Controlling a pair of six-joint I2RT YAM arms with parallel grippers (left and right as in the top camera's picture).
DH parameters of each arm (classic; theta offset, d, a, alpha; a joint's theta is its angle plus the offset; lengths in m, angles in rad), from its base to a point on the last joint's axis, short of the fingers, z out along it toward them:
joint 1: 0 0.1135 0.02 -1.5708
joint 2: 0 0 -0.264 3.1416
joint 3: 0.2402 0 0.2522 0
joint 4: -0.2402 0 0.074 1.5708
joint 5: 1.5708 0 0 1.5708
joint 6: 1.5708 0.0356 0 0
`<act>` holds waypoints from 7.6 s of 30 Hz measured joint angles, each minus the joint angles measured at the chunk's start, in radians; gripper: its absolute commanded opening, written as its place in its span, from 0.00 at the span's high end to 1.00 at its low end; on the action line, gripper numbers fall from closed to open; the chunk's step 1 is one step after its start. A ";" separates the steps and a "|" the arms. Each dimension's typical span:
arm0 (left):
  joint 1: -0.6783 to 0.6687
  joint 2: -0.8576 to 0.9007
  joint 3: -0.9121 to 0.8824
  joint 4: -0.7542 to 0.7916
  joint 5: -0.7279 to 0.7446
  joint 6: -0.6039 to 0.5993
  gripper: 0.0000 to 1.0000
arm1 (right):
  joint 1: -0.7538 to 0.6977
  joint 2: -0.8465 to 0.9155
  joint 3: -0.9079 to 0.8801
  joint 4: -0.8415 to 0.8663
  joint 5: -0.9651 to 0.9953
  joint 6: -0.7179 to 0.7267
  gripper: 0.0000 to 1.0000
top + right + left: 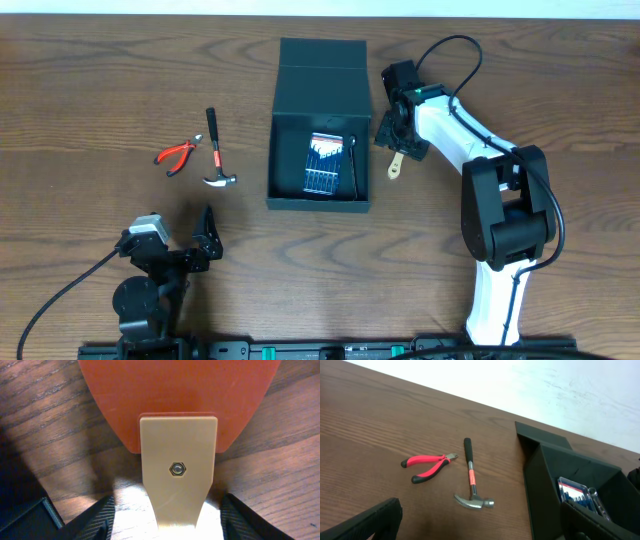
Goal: Pack container
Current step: 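Lower the right gripper onto the scraper's wooden handle and grasp, then lift the orange scraper and lower it into the green box, then release the scraper and retract the right arm to the right, then move the left gripper toward the hammer and pliers area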
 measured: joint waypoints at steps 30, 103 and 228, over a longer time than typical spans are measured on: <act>0.000 0.000 0.000 0.000 0.000 0.000 0.02 | -0.018 -0.007 -0.031 0.028 0.042 -0.021 0.76; 0.000 0.000 0.000 0.000 0.000 0.000 0.02 | 0.270 -0.213 -0.058 -0.068 -0.455 -1.449 0.99; 0.000 0.652 0.439 -0.144 -0.085 0.035 0.01 | 0.179 -1.183 -0.226 -0.515 -0.460 -1.032 0.01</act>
